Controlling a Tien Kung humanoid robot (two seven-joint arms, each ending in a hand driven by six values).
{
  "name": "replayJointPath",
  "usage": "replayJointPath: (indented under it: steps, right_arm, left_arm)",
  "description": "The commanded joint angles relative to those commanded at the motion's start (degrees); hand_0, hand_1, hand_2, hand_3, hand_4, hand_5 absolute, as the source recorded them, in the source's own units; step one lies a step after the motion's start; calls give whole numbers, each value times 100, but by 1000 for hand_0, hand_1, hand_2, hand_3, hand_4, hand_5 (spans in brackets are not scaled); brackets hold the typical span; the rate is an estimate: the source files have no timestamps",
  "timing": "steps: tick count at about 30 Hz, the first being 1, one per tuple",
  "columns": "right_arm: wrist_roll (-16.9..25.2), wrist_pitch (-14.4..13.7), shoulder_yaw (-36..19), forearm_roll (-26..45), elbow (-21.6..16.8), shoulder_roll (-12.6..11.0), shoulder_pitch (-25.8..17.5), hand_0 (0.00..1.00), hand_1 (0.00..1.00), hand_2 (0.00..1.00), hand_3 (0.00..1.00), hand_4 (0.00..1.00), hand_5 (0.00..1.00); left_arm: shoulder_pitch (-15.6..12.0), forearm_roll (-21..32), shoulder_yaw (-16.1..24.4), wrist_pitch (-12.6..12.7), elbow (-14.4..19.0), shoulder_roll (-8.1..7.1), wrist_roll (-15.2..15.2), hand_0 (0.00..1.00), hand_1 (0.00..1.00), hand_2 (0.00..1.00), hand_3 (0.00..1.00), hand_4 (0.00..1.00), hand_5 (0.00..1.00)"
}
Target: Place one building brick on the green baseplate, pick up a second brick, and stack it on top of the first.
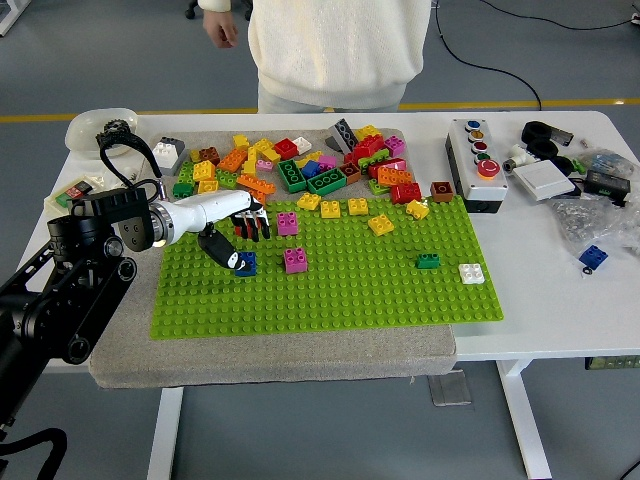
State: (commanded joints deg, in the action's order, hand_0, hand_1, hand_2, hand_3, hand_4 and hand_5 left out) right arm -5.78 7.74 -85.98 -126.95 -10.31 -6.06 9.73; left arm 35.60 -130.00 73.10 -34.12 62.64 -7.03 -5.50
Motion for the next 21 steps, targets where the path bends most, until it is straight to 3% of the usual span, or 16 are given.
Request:
replayJointPath:
  steps: [8,16,21]
  right_arm:
    - [5,0,14,2,0,-2,-3,740,645,713,602,829,402]
    - [5,0,14,0,0,-2,-5,740,645,711,601,829,402]
    - [5,1,16,12,0,2,3,740,645,712,601,829,402]
  left_arm:
    - [-14,0,172,-286,-139,57,104,635,549,539,556,928,36]
    - [-34,0,292,-276,-276,136,169,635,550,541,557,934,46]
    - [-40,0,339,-100,-406,175,213,628,549,538,554,931,43]
